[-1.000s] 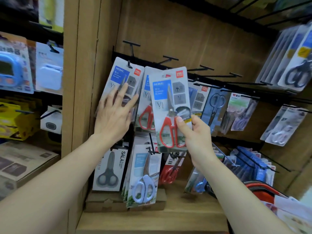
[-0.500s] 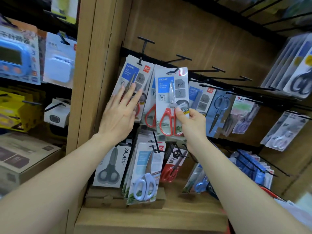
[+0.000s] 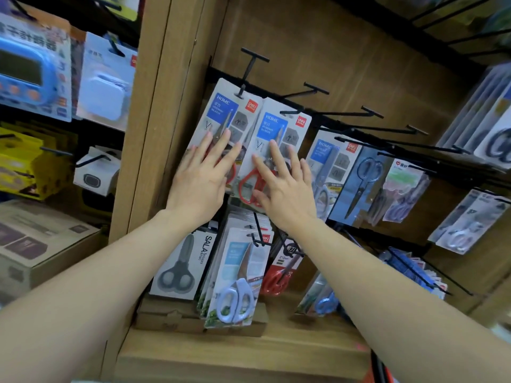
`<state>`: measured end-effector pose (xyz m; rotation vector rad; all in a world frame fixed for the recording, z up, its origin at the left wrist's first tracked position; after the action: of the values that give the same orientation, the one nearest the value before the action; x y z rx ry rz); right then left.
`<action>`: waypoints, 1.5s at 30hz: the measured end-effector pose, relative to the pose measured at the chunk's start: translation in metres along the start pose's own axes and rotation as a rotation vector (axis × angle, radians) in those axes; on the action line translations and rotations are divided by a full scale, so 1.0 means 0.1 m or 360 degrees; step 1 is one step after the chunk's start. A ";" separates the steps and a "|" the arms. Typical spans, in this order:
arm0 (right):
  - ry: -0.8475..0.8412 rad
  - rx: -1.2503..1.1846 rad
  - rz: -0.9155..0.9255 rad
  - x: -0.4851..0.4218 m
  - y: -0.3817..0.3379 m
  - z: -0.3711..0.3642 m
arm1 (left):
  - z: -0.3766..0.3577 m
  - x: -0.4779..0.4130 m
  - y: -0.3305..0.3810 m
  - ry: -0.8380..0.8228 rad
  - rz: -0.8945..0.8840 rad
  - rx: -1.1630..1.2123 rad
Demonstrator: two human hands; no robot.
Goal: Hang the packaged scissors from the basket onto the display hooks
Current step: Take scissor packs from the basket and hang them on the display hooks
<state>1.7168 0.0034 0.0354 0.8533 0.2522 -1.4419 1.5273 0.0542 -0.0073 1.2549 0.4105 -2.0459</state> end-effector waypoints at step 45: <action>-0.1101 -0.1337 -0.2145 5.08 2.60 0.23 | -0.55 0.95 3.81 -0.2105 -0.1063 0.0758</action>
<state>2.0328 -0.4230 -0.1756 -0.7184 0.9111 -2.4261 1.8014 -0.2222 -0.0839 -0.3120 -0.3687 -3.1055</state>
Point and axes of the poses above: each hand's wrist, its own x-axis away from the middle knuckle, its own z-axis out of the back of the hand, y = z × x, the point moved 1 cm from there along -x, towards the middle knuckle, and after that the axes turned 5 degrees about -z, right-handed, at the moved point
